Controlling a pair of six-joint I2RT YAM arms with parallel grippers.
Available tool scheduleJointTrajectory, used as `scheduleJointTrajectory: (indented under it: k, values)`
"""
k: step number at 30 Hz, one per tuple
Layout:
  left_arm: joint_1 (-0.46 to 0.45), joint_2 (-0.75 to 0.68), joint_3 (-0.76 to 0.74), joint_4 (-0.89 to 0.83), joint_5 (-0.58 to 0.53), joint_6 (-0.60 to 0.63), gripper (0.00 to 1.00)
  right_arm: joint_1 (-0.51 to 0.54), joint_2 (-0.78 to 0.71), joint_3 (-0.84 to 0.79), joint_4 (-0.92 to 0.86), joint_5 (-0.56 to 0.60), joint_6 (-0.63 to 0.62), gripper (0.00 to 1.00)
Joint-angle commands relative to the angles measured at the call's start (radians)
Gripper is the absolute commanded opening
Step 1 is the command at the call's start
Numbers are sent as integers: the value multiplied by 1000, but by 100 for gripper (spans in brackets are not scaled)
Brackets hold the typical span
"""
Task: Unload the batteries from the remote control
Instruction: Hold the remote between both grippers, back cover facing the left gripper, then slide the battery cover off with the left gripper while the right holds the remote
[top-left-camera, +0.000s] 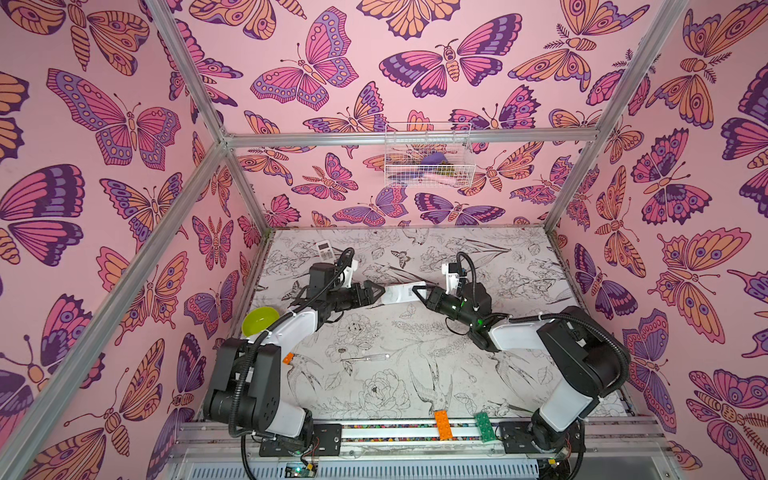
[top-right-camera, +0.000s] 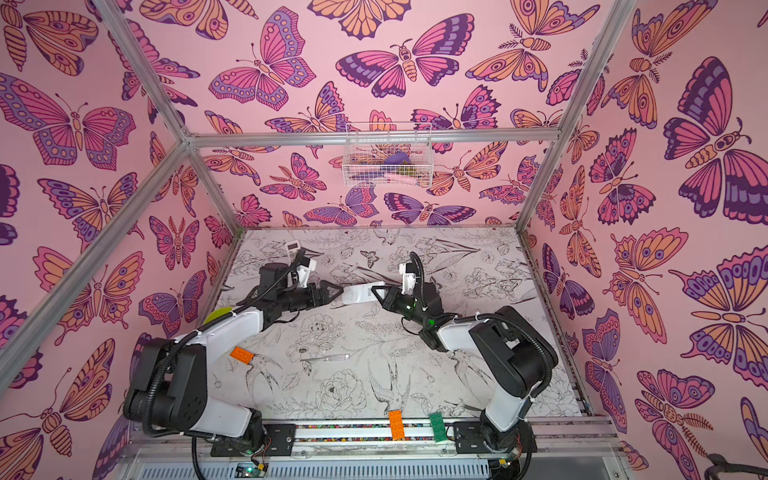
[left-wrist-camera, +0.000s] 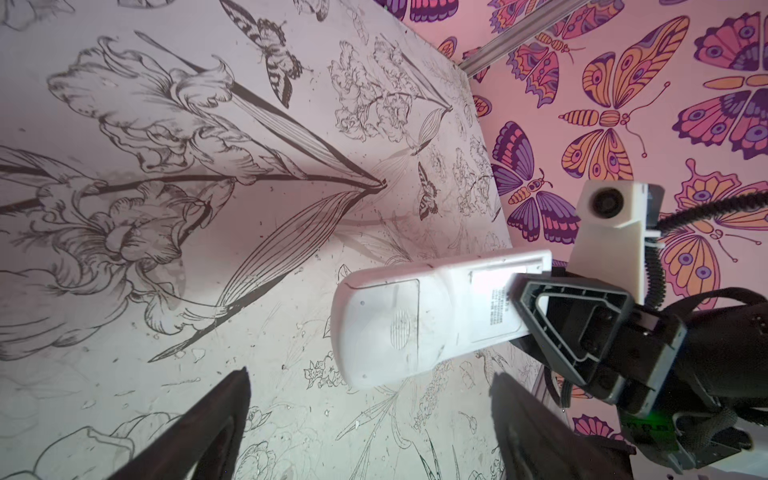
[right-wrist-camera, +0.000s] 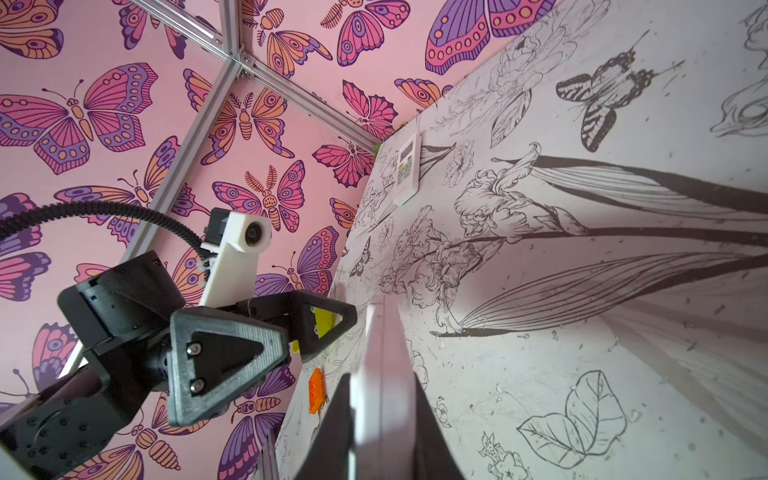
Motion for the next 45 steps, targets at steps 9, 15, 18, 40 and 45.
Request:
scheduleJointTrajectory:
  k: [9, 15, 18, 40, 45]
  values:
    - [-23, 96, 36, 17, -17, -17, 71, 7, 64, 54, 106, -49, 72, 0]
    - [-30, 117, 30, 48, 30, -36, 70, 7, 83, 69, 148, -72, 102, 0]
    - [-38, 125, 21, 74, 31, -35, 71, 6, 106, 67, 190, -78, 126, 0]
    - [-31, 84, 30, 62, 67, -21, 25, -6, 127, 67, 215, -97, 134, 0]
    - [-17, 76, 32, 45, 56, -8, 22, -20, 98, 54, 206, -97, 125, 0]
